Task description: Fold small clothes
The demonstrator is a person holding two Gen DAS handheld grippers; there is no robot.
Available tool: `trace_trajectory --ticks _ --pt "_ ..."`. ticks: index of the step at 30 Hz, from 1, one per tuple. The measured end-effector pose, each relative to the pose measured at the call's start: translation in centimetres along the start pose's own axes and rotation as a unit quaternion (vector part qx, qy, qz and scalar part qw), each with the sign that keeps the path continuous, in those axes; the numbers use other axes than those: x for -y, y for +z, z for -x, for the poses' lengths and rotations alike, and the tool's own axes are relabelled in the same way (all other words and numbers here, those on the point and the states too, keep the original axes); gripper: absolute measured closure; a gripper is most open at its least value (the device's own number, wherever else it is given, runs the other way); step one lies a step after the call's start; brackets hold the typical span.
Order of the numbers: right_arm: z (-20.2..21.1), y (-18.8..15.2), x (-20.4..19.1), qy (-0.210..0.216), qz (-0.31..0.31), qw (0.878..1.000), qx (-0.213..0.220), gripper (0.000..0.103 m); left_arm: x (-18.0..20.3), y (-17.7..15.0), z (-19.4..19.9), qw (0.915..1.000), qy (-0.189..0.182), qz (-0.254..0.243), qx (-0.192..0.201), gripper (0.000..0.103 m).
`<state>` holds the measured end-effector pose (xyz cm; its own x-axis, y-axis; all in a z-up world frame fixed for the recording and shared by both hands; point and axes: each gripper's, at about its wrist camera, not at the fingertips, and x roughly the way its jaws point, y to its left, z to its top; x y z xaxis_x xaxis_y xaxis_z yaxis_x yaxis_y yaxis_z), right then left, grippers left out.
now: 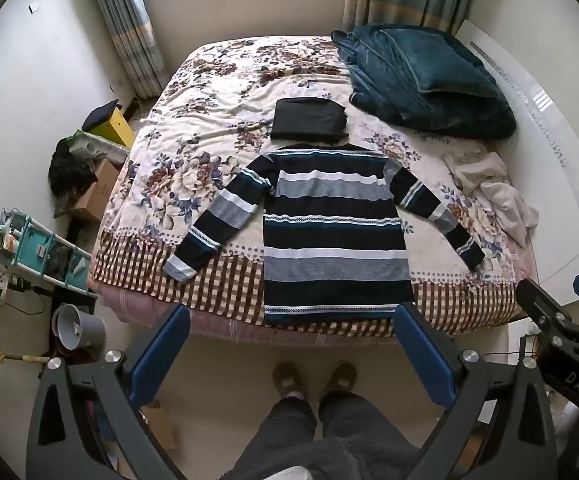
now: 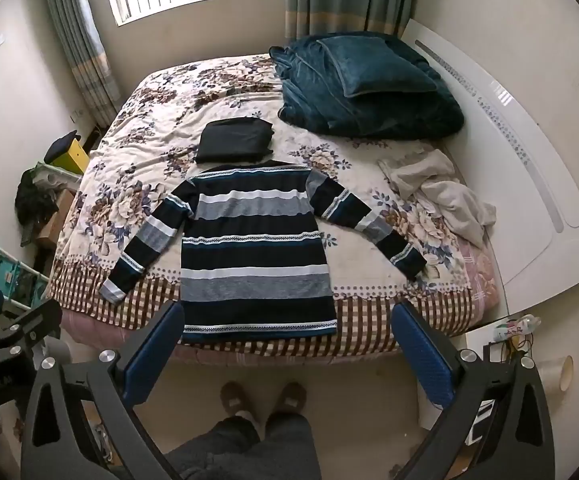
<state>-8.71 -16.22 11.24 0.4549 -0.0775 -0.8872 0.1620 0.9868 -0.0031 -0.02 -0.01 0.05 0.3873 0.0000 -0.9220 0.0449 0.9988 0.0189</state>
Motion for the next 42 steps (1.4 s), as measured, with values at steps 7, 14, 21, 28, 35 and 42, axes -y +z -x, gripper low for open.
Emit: trace_trajectory --ticks 7,14,21,28,35,42 --pt "0.3 0.0 0.1 -0.004 0.002 1.0 0.001 0.0 0.0 0.0 0.0 1.0 -0.001 0.0 0.004 0.0" --pt "0.3 0.1 0.0 -0.005 0.003 1.0 0.001 0.0 0.0 -0.1 0.1 1.0 -0.004 0.0 0.005 0.0" --pt "0.4 0.1 0.0 -0.007 0.003 1.0 0.003 0.0 -0.1 1.0 0.7 1.0 -0.004 0.001 0.008 0.0" --pt "0.3 0.3 -0.1 -0.007 0.004 1.0 0.002 0.0 -0.2 1.7 0.8 0.9999 -0.005 0.002 0.009 0.0" --pt "0.0 0.5 -0.1 -0.005 0.003 1.0 0.001 0.0 -0.3 1.5 0.8 0.9999 -0.006 0.002 0.009 0.0" --pt "0.3 0.6 -0.5 -0.008 0.007 1.0 0.0 0.0 -0.7 1.7 1.1 0.9999 -0.006 0.004 0.011 0.0"
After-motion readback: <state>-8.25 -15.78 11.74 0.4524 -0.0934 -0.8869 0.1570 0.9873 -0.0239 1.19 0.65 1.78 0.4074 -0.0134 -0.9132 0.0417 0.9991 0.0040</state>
